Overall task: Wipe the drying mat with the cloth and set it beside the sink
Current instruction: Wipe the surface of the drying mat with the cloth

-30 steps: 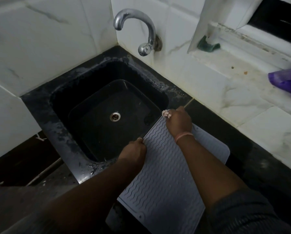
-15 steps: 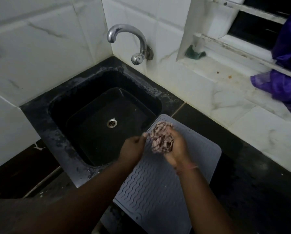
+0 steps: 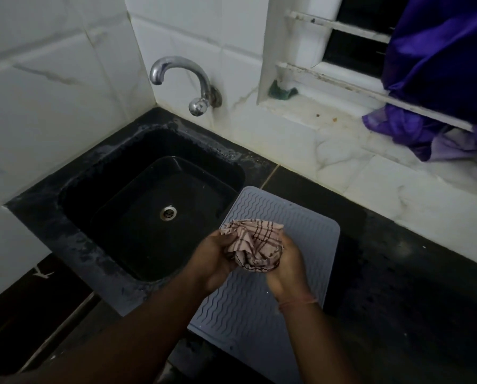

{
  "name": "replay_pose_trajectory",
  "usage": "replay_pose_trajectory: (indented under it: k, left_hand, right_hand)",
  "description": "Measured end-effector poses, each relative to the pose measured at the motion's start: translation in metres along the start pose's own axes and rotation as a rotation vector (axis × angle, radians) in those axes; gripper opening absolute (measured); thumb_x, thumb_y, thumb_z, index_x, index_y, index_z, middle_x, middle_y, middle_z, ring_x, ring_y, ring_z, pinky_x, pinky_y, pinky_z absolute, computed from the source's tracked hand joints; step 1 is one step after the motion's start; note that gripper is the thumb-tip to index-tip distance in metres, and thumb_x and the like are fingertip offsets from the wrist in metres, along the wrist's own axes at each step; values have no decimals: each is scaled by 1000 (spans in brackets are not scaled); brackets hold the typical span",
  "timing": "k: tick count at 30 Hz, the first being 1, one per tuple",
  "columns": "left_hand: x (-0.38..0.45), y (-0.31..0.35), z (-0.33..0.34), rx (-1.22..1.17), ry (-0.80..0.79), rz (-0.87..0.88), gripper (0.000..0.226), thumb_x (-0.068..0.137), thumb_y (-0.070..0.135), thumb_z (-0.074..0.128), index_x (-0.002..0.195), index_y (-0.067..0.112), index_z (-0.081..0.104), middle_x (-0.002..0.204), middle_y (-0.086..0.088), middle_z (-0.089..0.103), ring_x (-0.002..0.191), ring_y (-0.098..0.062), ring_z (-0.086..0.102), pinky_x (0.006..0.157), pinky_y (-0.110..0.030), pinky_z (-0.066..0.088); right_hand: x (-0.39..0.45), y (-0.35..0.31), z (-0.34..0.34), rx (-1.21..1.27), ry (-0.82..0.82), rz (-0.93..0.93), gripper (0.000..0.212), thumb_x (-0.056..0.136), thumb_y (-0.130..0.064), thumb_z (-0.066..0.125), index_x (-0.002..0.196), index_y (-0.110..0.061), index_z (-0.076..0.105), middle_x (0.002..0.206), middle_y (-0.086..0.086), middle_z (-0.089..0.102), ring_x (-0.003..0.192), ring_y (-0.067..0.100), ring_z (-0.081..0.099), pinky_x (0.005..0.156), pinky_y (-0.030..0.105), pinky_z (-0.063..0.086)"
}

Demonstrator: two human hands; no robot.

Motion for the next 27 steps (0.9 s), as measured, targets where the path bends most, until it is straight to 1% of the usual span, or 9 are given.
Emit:
replay_pose_trajectory:
  k: [5, 8, 10, 15, 17, 19, 21, 24, 27]
  left_hand:
    - [-3, 7, -6, -131, -79, 32, 53, 86, 5, 43, 136, -5, 58, 139, -29, 59, 127, -42, 59, 116, -57, 39]
    - [-4, 11, -9, -266, -139, 21, 56, 97, 30, 50, 137, -8, 55, 140, -30, 54, 130, -42, 52, 117, -54, 35]
    - [-6, 18, -6, -320, -178, 27, 77, 94, 54, 63, 142, -6, 52, 145, -26, 53, 137, -40, 50, 117, -56, 37]
    - [-6, 47, -1, -483, -214, 103, 74, 93, 49, 65, 147, 0, 51, 144, -24, 57, 130, -41, 58, 110, -59, 42]
    - [-5, 45, 1, -587, -214, 82, 75, 88, 64, 58, 130, 3, 66, 134, -25, 63, 120, -43, 64, 105, -59, 44]
    - [-3, 44, 0, -642, -199, 69, 58, 82, 67, 64, 100, 12, 72, 113, -8, 65, 108, -30, 62, 99, -51, 47]
    - [0, 50, 2, -649, -246, 55, 47, 82, 66, 66, 89, 20, 69, 99, 0, 57, 101, -25, 57, 96, -46, 46]
    - [-2, 56, 4, -603, -262, 36, 49, 88, 64, 61, 102, 19, 75, 101, -6, 68, 110, -29, 62, 109, -50, 42]
    - [1, 46, 10, -527, -304, -47, 72, 89, 70, 57, 134, 14, 68, 118, -18, 70, 112, -34, 68, 108, -57, 44]
  right_hand:
    - [-19, 12, -5, 80, 14, -47, 50, 109, -39, 43, 140, -2, 53, 133, 25, 65, 126, 39, 62, 111, 56, 44]
    - [-27, 20, -6, -56, 23, -145, 34, 99, -13, 62, 129, 1, 57, 131, 30, 64, 124, 47, 61, 103, 57, 51]
    - [-29, 17, -14, -60, 100, -192, 24, 95, 6, 58, 116, -6, 61, 129, 25, 66, 126, 45, 59, 101, 53, 54]
    - [-48, -14, 10, 163, -197, -197, 49, 91, 11, 54, 133, -13, 56, 137, 26, 62, 128, 39, 60, 102, 51, 53]
    - [-50, -16, 19, -103, -261, -202, 54, 92, 12, 55, 139, -15, 55, 133, 21, 66, 125, 36, 63, 100, 51, 55]
    - [-47, -16, 22, -480, -232, -238, 46, 93, 8, 63, 128, -22, 67, 126, 13, 72, 121, 36, 66, 98, 50, 57]
    - [-49, -22, 22, -588, -180, -273, 33, 92, 2, 70, 115, -21, 74, 116, 14, 75, 113, 39, 69, 94, 51, 59]
    - [-61, -39, 21, -388, -270, -297, 36, 80, -10, 83, 113, -9, 69, 112, 22, 72, 101, 38, 71, 86, 49, 59]
    - [-64, -61, 27, -516, -253, -452, 24, 81, -4, 83, 101, -10, 70, 105, 18, 73, 96, 32, 71, 82, 46, 59]
Point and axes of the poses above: each hand's wrist, its own x-axis towards the middle knuckle, its own z-axis out of the palm, y = z × x, the point moved 6 cm from there along x, towards the middle knuckle
